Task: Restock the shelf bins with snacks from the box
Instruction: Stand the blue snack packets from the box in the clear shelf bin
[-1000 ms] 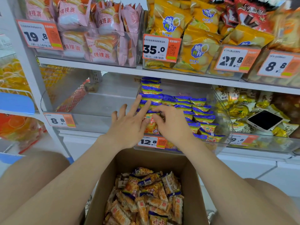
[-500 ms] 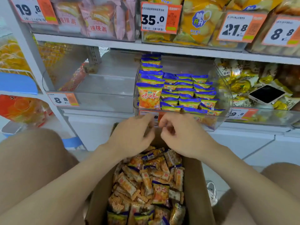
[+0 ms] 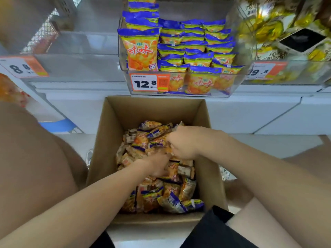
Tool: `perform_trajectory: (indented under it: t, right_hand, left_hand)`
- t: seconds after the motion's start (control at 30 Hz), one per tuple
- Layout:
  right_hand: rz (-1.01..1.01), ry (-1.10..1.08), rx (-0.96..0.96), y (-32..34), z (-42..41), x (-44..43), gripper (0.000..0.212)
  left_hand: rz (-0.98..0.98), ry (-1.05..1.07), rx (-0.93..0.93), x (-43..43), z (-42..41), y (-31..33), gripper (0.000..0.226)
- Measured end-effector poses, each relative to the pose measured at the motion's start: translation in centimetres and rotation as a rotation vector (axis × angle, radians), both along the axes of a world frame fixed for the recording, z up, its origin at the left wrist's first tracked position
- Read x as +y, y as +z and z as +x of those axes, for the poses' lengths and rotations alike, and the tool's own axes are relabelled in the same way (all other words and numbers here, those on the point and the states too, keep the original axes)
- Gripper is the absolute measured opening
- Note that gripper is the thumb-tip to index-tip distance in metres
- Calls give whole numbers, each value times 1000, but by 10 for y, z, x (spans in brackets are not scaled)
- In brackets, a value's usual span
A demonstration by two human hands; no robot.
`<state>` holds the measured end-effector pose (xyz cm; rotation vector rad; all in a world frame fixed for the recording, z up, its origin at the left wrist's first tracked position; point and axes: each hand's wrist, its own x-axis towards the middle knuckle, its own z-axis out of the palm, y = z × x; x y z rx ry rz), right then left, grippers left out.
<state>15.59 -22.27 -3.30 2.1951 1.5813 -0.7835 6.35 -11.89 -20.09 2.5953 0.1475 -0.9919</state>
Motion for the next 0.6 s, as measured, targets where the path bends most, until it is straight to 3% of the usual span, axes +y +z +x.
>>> perform_trajectory:
  t: [0.1, 0.27, 0.4, 0.53, 0.6]
  right_hand:
    - [17, -9, -8, -4, 4, 0, 5]
    - [-6, -16, -13, -7, 9, -7, 8]
    - [16, -67, -25, 10, 20, -13, 5]
    - [118, -218, -77, 35, 44, -24, 12]
    - [223, -325, -10, 51, 52, -31, 29]
  left_hand:
    - [111, -15, -2, -12, 1, -16, 75]
    - [112, 65, -65, -11, 4, -5, 66]
    - [-135, 229, -179, 4, 5, 24, 52]
    - [-357, 403, -323, 21, 17, 92, 58]
    - [-496, 545, -430, 24, 20, 132, 62]
